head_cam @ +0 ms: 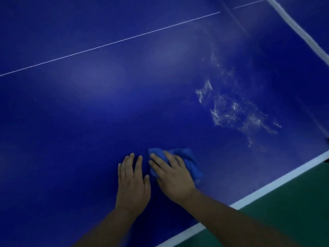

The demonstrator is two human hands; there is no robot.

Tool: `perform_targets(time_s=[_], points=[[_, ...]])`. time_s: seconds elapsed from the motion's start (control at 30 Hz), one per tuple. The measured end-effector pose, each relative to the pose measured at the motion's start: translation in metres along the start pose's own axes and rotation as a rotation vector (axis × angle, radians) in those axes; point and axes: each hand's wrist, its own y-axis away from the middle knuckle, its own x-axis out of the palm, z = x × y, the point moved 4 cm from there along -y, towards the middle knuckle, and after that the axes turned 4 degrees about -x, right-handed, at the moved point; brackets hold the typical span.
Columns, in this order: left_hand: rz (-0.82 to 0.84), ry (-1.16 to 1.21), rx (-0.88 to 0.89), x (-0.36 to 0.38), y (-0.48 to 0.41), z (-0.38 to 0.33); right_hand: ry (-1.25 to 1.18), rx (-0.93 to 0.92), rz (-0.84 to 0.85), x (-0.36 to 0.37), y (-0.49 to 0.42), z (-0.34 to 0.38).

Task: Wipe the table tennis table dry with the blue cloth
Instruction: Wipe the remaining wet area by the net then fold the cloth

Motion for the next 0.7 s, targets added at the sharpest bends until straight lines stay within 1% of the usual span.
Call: perform_targets(time_s=[0.07, 0.1, 0.17, 0.2, 0.23, 0.3, 0.33, 0.4, 0.47, 0.53, 0.57, 0.63, 0.7], points=[[-0.03, 0.036, -0.036, -0.005, -0.006, 0.011, -0.004, -0.07, -0.007, 0.0, -0.057, 0.015], [-0.046, 0.041, -0.058, -0.007, -0.009, 0.018, 0.006, -0.096, 0.018, 0.0, -0.085, 0.018], [-0.072, 0.017, -0.078, -0.012, -0.013, 0.026, 0.035, -0.09, 0.031, -0.003, -0.126, 0.007], [-0.074, 0.012, -0.087, -0.013, -0.015, 0.031, 0.052, -0.039, 0.003, -0.007, -0.143, -0.008], [-0.072, 0.012, -0.094, -0.014, -0.016, 0.034, 0.063, 0.056, -0.043, -0.015, -0.155, -0.03], [-0.075, 0.013, -0.08, -0.016, -0.015, 0.038, 0.063, 0.304, -0.171, -0.034, -0.161, -0.083], [-0.076, 0.016, -0.065, -0.016, -0.013, 0.038, 0.044, 0.425, -0.199, -0.04, -0.152, -0.11], [-0.065, 0.019, -0.048, -0.017, -0.009, 0.036, -0.01, 0.654, -0.202, -0.046, -0.111, -0.157], [-0.04, 0.008, -0.037, -0.018, -0.004, 0.029, 0.011, 0.875, -0.247, -0.052, -0.039, -0.189], [-0.012, -0.007, 0.005, -0.016, 0.002, 0.018, 0.005, 1.119, -0.232, -0.054, 0.048, -0.215], [0.005, -0.004, 0.034, -0.015, 0.004, 0.011, -0.011, 1.236, -0.203, -0.054, 0.091, -0.226], [0.043, 0.005, 0.096, -0.009, 0.009, -0.008, -0.044, 1.414, -0.19, -0.064, 0.17, -0.243], [0.077, -0.03, 0.173, -0.001, 0.014, -0.027, -0.09, 1.612, -0.269, -0.072, 0.22, -0.248]])
